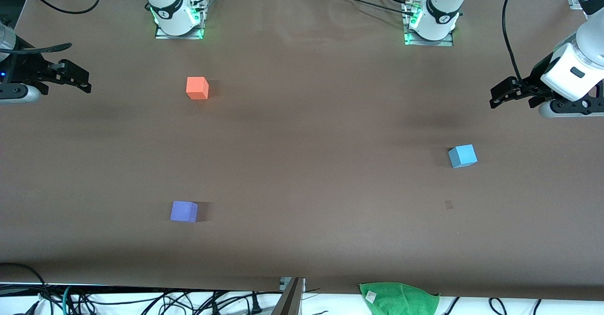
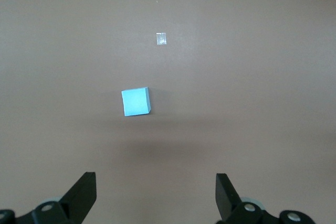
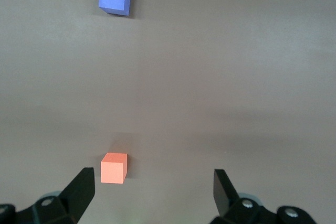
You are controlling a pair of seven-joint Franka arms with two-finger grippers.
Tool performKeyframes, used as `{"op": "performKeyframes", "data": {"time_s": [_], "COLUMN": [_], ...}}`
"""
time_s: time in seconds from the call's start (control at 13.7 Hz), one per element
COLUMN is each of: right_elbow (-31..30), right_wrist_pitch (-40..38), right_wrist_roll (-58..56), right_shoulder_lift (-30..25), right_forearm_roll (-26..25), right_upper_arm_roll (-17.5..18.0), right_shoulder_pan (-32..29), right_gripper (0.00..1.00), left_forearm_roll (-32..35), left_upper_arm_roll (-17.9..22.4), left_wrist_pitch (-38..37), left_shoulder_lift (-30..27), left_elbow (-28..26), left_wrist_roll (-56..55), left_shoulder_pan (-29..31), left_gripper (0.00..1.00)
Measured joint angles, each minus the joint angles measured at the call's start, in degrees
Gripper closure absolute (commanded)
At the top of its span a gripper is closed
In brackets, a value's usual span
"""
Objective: Place blue block between orange and purple blocks
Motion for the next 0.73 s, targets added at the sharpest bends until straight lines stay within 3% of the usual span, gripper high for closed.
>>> {"op": "performKeyframes", "data": {"time_s": [0.73], "right_elbow": [0.0], "right_wrist_pitch": [0.1], "right_wrist_roll": [0.0], "right_shoulder_lift": [0.4], "right_forearm_roll": [0.0], "right_upper_arm_roll": [0.2], "right_shoulder_pan": [-0.5], "right_gripper": [0.0], "left_forearm_roll": [0.0], "left_upper_arm_roll": [0.0], "left_wrist_pitch": [-0.1], "left_shoulder_lift": [-0.6], "left_elbow": [0.3], "left_wrist_roll": [0.0], "left_shoulder_pan": [0.0], "left_gripper": [0.0]}}
